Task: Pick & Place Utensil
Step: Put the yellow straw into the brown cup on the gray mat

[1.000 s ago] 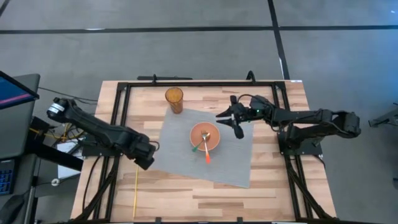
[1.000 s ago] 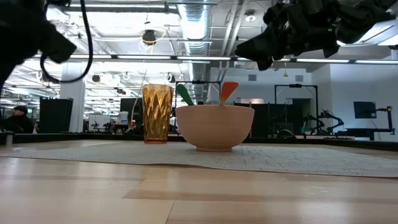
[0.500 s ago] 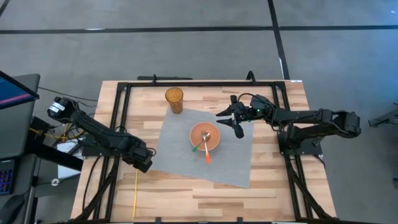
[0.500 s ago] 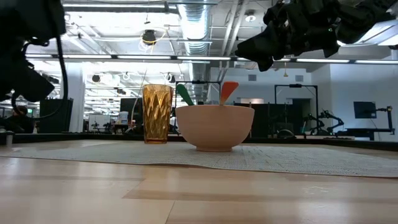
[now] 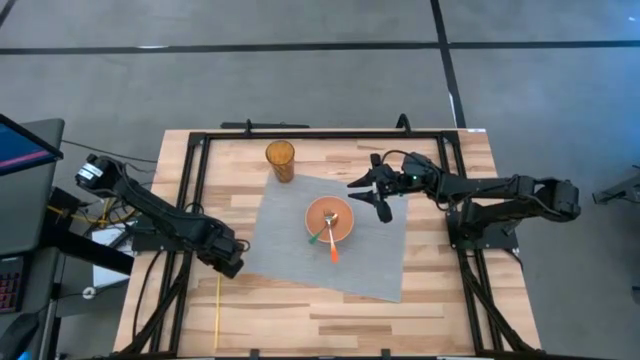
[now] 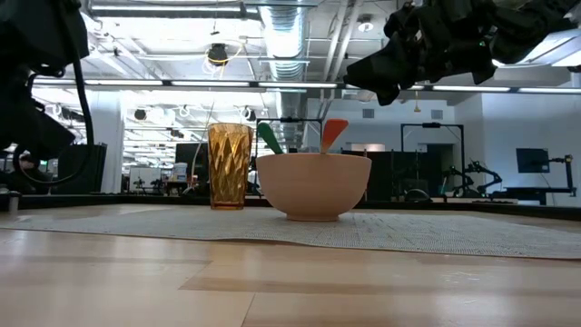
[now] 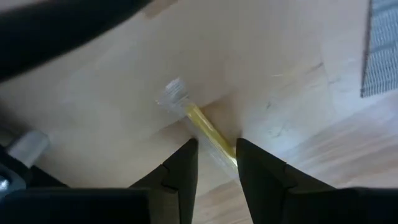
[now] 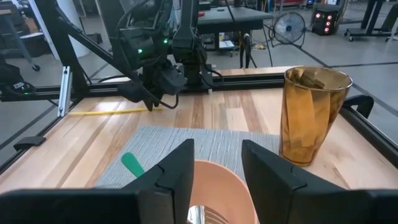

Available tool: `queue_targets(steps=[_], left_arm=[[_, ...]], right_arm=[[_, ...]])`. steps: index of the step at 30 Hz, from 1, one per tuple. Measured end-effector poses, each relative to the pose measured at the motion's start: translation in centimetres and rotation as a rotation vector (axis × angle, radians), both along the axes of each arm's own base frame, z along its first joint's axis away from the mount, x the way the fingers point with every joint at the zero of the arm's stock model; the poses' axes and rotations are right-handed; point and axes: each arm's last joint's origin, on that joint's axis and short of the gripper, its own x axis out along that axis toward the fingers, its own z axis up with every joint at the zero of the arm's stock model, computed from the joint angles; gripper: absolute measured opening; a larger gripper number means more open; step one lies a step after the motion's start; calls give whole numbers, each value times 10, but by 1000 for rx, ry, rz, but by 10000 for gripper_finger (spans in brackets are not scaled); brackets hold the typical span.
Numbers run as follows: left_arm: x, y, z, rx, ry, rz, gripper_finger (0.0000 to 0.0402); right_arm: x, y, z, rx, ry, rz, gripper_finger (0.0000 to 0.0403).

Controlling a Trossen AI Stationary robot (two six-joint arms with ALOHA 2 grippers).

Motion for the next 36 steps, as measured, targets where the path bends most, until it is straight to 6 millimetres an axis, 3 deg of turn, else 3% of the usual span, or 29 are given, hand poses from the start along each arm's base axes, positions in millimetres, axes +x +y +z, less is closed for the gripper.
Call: queue_targets(steps=[4,11,17,22,25,36], left_arm=[[1,-1,0,0,-37,-76,87],[6,-2,3,-7,-136,-119,9],[13,-2,20,-10,-327,-110,7],[26,0,58,77,-613,-173,5],[31,6,88,215,-791,-239,5],[55,36,200,1130,-1287,-600,5]], right_arm=[[0,0,0,0,0,0,128],[0,0,0,0,1,0,129],[0,0,0,0,1,0,129],[0,0,0,1,2,0,130],[0,0,0,1,2,0,130],[0,0,0,0,0,0,130]])
